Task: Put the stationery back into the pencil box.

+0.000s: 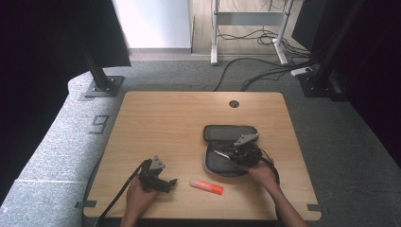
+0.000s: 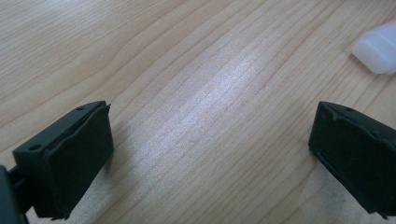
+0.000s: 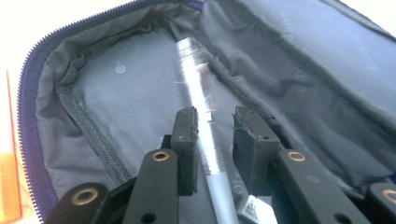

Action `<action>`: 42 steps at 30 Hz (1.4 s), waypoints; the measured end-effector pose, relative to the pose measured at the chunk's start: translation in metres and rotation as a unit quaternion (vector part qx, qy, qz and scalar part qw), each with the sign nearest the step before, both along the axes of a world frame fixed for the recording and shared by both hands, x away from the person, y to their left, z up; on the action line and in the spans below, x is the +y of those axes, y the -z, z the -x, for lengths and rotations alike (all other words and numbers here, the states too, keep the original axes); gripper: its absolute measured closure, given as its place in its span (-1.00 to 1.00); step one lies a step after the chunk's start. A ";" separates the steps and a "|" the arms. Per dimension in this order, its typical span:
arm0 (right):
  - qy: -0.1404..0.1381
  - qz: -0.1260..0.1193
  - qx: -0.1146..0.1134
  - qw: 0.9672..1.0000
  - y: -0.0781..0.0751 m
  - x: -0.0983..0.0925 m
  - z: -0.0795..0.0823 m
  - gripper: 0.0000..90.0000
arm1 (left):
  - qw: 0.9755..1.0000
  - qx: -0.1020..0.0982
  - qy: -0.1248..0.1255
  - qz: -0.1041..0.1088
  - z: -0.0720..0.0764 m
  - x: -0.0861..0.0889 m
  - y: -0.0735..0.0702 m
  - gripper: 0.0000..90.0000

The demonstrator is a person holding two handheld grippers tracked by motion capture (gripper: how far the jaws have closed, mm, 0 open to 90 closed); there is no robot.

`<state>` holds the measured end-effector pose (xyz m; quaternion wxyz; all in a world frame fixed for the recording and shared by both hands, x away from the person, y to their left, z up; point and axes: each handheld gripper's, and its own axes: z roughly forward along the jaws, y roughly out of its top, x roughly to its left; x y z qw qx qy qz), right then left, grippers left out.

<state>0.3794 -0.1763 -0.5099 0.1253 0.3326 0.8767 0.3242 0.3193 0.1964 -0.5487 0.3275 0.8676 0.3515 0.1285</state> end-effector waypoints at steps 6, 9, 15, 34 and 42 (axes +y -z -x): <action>0.002 -0.008 -0.010 1.000 -0.009 -0.005 0.003 0.27 | 1.000 0.000 0.000 0.000 0.000 0.000 0.000 -1.00; 0.007 -0.012 -0.019 1.000 -0.013 -0.009 0.005 0.05 | 1.000 0.000 0.000 0.000 0.000 0.000 0.000 -1.00; 0.012 -0.011 -0.032 0.999 -0.018 -0.019 0.010 -0.22 | 1.000 0.000 0.000 0.000 0.000 0.000 0.000 -1.00; 0.030 -0.001 -0.063 0.998 -0.037 -0.052 0.032 -0.70 | 1.000 0.000 0.000 0.000 0.000 0.000 0.000 -1.00; 0.047 -0.009 -0.070 0.996 -0.038 -0.066 0.042 -0.89 | 1.000 0.000 0.000 0.000 0.000 0.000 0.000 -1.00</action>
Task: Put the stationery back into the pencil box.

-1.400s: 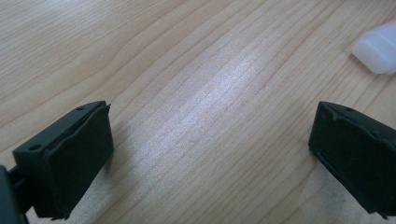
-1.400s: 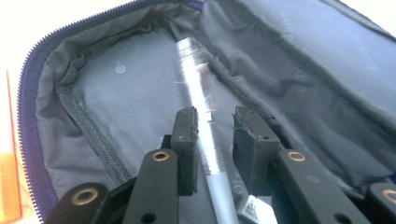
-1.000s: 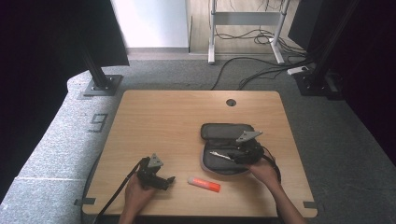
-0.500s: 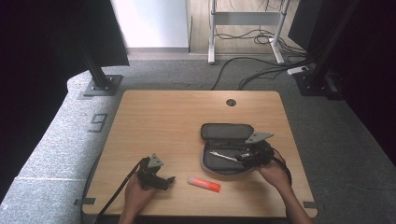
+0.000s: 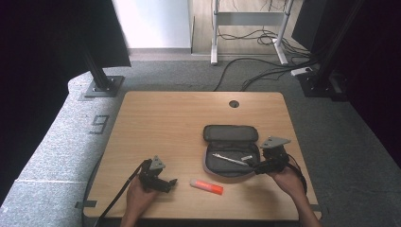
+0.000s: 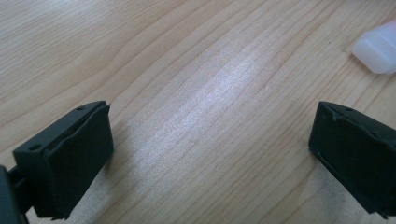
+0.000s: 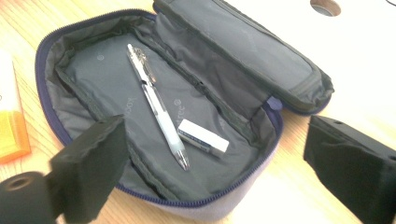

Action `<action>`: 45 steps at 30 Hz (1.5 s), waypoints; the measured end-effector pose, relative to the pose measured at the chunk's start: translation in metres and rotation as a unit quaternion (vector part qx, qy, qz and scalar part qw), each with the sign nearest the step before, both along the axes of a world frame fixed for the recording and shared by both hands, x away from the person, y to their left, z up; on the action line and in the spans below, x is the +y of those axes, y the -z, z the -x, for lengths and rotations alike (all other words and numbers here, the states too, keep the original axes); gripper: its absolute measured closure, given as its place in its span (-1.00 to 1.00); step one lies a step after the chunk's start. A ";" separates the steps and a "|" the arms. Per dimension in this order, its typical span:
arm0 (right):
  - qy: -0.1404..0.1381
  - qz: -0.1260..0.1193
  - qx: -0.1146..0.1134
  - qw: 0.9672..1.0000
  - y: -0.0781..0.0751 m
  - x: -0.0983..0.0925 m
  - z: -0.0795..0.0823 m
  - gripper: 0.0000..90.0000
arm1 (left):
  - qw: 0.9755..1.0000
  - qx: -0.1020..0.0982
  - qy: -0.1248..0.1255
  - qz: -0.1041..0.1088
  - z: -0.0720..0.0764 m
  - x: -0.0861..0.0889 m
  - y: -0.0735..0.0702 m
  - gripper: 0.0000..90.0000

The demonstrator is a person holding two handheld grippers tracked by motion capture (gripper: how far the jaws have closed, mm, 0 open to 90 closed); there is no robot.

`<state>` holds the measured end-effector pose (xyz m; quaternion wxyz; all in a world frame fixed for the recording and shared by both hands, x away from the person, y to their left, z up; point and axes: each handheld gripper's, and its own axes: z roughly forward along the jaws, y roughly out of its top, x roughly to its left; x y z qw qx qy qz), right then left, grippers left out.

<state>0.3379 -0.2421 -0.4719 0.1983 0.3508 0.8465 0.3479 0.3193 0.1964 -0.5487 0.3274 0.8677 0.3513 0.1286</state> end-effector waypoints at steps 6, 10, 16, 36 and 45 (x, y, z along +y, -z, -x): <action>0.006 -0.001 0.004 1.000 0.006 -0.009 0.006 -1.00 | 1.000 0.000 0.000 0.000 0.000 0.000 0.000 -1.00; 0.013 -0.007 0.006 1.000 0.012 -0.017 0.011 -1.00 | 1.000 0.000 0.000 0.000 0.000 0.000 0.000 -1.00; 0.032 -0.017 0.011 0.999 0.022 -0.028 0.019 -1.00 | 1.000 0.000 0.000 0.000 0.000 0.000 0.000 -1.00; 0.060 -0.028 0.025 0.997 0.073 -0.046 0.031 -0.99 | 1.000 -0.003 0.014 0.005 0.004 -0.002 0.000 -0.92; 0.070 -0.030 0.031 0.997 0.085 -0.052 0.034 -0.97 | 1.000 -0.003 0.022 0.003 0.003 -0.001 0.000 -0.93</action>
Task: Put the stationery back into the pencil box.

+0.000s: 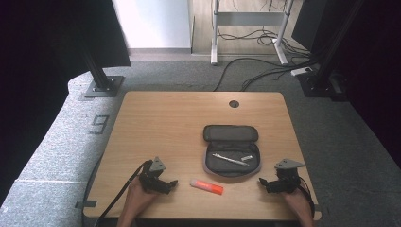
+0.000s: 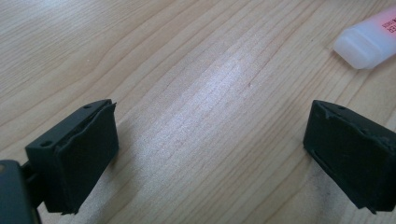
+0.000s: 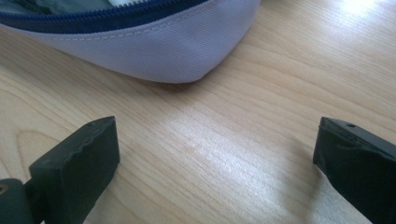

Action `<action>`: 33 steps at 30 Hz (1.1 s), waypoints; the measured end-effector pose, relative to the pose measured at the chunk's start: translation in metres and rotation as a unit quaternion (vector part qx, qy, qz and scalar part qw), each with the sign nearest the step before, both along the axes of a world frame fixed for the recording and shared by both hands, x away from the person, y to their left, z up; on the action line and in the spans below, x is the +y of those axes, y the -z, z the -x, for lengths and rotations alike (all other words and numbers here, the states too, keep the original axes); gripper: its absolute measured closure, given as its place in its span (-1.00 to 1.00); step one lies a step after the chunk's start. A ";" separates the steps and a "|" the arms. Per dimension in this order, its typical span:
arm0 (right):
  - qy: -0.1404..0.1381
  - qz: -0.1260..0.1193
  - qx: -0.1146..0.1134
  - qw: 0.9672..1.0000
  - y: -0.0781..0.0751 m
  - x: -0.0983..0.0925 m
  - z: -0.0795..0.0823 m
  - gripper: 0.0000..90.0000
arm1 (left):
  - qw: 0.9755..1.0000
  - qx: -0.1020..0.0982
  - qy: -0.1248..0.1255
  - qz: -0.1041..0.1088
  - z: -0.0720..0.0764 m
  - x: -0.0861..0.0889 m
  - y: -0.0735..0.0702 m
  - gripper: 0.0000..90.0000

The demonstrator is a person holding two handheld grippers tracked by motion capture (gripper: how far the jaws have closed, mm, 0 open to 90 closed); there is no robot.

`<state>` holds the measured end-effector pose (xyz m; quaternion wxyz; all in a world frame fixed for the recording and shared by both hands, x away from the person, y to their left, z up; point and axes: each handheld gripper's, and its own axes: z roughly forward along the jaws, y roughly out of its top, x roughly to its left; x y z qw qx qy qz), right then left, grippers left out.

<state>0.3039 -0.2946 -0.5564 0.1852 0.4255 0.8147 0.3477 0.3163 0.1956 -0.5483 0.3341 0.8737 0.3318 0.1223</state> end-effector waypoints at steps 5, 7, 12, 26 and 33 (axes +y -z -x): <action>0.006 -0.008 0.005 1.000 0.000 -0.002 0.002 -0.90 | 1.000 0.003 0.001 -0.002 0.000 0.000 -0.001 -0.93; 0.013 -0.008 0.002 1.000 0.000 -0.002 0.004 -0.89 | 1.000 0.005 -0.002 -0.007 0.002 0.000 -0.002 -0.91; 0.015 -0.009 0.003 1.000 0.000 -0.002 0.003 -0.87 | 1.000 0.004 0.005 -0.014 0.004 -0.001 -0.006 -0.79; 0.023 -0.011 0.001 1.000 0.000 -0.003 0.004 -0.82 | 0.998 0.006 0.069 0.006 0.005 -0.021 -0.023 -0.64; 0.026 -0.011 0.000 1.000 0.000 -0.003 0.004 -0.80 | 0.996 0.004 0.092 0.008 0.002 -0.033 -0.028 -0.60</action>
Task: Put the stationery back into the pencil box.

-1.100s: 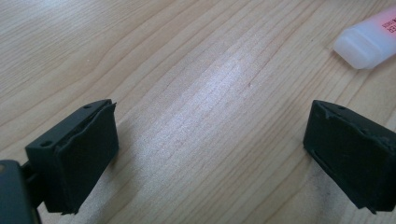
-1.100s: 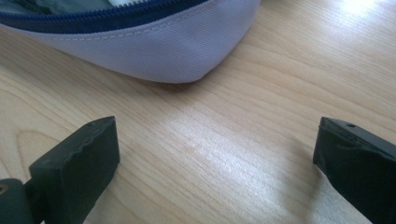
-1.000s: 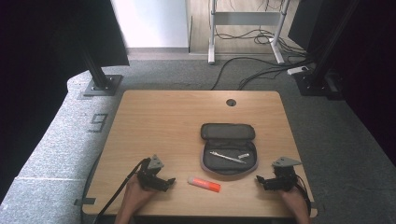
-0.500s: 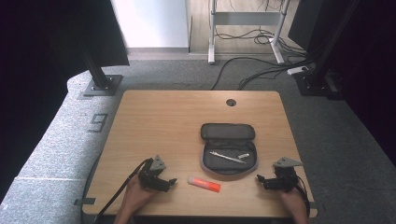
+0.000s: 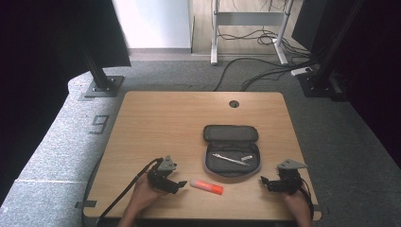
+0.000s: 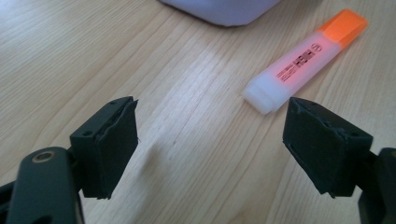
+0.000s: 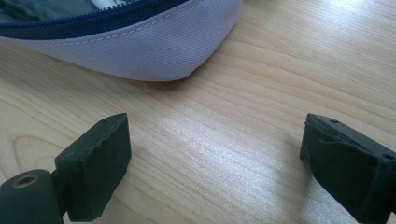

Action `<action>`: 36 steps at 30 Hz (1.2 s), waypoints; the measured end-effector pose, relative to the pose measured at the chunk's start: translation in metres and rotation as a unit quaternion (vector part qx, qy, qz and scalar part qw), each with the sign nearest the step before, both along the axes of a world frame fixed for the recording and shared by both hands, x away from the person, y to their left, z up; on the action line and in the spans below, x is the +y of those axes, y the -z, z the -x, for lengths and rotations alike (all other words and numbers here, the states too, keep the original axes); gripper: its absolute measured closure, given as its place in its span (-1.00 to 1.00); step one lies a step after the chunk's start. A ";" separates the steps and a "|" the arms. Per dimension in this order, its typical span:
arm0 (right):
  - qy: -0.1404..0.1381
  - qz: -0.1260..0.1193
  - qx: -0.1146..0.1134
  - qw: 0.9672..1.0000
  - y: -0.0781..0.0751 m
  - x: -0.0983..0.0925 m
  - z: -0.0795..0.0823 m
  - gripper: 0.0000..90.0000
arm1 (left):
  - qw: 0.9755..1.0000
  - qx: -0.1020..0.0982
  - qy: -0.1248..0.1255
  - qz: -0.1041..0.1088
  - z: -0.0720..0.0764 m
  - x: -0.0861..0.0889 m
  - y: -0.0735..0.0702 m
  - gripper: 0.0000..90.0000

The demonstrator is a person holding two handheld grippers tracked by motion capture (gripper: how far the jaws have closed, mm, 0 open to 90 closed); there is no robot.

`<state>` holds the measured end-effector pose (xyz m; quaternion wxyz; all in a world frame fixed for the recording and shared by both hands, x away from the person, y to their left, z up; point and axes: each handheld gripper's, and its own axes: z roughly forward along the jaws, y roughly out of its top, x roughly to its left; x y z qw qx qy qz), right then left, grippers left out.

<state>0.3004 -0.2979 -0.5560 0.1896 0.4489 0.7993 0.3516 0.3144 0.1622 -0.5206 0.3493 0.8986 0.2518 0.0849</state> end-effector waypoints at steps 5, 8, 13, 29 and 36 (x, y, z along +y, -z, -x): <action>0.003 -0.001 -0.001 1.000 0.000 0.000 0.000 -0.79 | 1.000 -0.006 0.022 -0.005 0.000 -0.012 -0.003 -0.54; 0.004 -0.001 -0.001 1.000 0.000 0.000 0.000 -0.79 | 0.999 -0.006 0.033 -0.007 0.000 -0.019 -0.004 -0.52; 0.004 -0.001 -0.002 1.000 0.000 0.000 0.000 -0.78 | 0.999 0.004 0.051 0.005 -0.002 -0.029 -0.005 -0.49; 0.005 -0.001 -0.002 1.000 0.000 0.000 0.000 -0.78 | 0.994 0.012 0.107 0.000 0.002 -0.064 0.005 -0.36; 0.006 -0.001 -0.003 1.000 0.000 0.000 0.000 -0.77 | 0.992 0.008 0.126 -0.026 0.006 -0.073 0.017 -0.26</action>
